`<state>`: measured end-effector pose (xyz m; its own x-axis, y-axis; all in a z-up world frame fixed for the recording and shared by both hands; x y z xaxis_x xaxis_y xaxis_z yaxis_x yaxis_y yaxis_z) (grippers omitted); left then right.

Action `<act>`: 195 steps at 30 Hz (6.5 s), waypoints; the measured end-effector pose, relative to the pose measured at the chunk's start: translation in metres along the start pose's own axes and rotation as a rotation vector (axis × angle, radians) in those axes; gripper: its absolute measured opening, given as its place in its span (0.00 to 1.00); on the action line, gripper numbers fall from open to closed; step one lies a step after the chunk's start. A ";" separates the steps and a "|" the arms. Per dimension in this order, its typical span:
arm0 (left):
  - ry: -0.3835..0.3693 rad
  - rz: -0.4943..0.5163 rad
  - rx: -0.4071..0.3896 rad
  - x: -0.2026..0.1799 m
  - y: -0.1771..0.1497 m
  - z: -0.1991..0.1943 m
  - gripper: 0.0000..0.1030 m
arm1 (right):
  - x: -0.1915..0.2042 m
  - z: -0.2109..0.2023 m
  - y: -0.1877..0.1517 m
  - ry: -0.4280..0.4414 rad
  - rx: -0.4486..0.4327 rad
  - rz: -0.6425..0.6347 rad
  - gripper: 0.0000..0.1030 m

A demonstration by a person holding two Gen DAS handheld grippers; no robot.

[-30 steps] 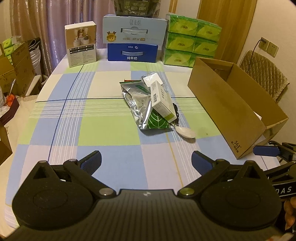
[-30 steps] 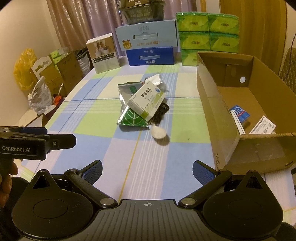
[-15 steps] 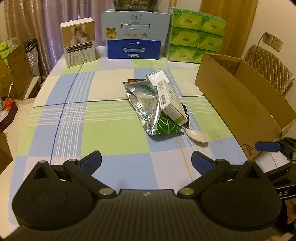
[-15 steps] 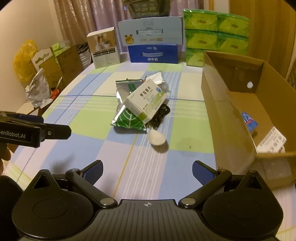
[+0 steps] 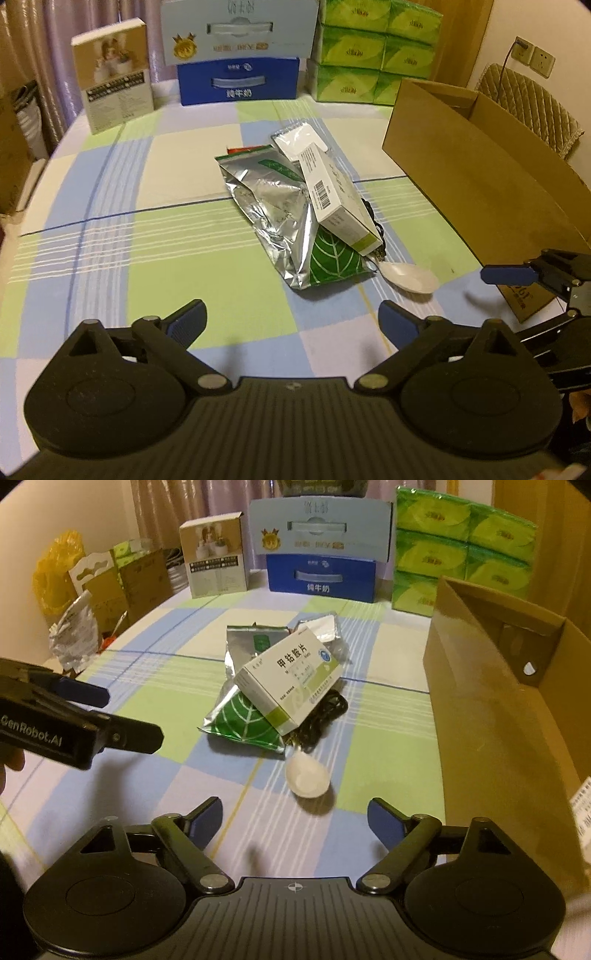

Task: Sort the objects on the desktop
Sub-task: 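Grasp the white plastic spoon with the right tool while the left tool grasps the silver foil pouch, then lift the held spoon and foil pouch up off the table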

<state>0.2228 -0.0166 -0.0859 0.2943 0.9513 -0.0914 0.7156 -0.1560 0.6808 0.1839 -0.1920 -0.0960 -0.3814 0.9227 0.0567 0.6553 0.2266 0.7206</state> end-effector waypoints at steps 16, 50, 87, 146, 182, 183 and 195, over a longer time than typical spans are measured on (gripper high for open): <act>-0.089 0.042 0.003 -0.008 0.020 0.063 0.37 | -0.015 0.033 -0.001 0.006 0.010 -0.011 0.75; -0.114 -0.053 0.058 0.011 0.018 0.054 0.46 | 0.001 0.054 0.004 0.010 0.050 -0.043 0.27; -0.088 0.090 0.156 0.040 0.036 0.088 0.50 | 0.024 0.072 0.010 0.046 0.020 -0.106 0.50; -0.096 0.100 0.344 0.017 -0.046 0.029 0.71 | 0.029 0.007 -0.046 0.132 0.061 -0.216 0.41; -0.062 0.189 0.332 0.003 -0.042 0.026 0.47 | 0.029 0.006 -0.047 0.121 0.025 -0.217 0.33; -0.061 0.193 0.333 0.003 -0.042 0.026 0.47 | 0.028 0.006 -0.047 0.122 0.025 -0.218 0.33; -0.049 0.187 0.338 0.004 -0.044 0.029 0.54 | 0.028 0.006 -0.047 0.128 0.027 -0.200 0.29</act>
<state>0.2108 -0.0138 -0.1377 0.4638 0.8855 -0.0284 0.8126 -0.4124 0.4118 0.1467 -0.1748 -0.1323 -0.5841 0.8117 0.0030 0.5750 0.4112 0.7073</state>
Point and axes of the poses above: each gripper's, at about its wrist camera, not at the fingertips, and z roughly the way its jaws point, x to its left, y to its top, the point moved 6 cm from there along z, roughly the way its jaws point, and after that the axes turned 5 degrees about -x, right-handed, at the moved point
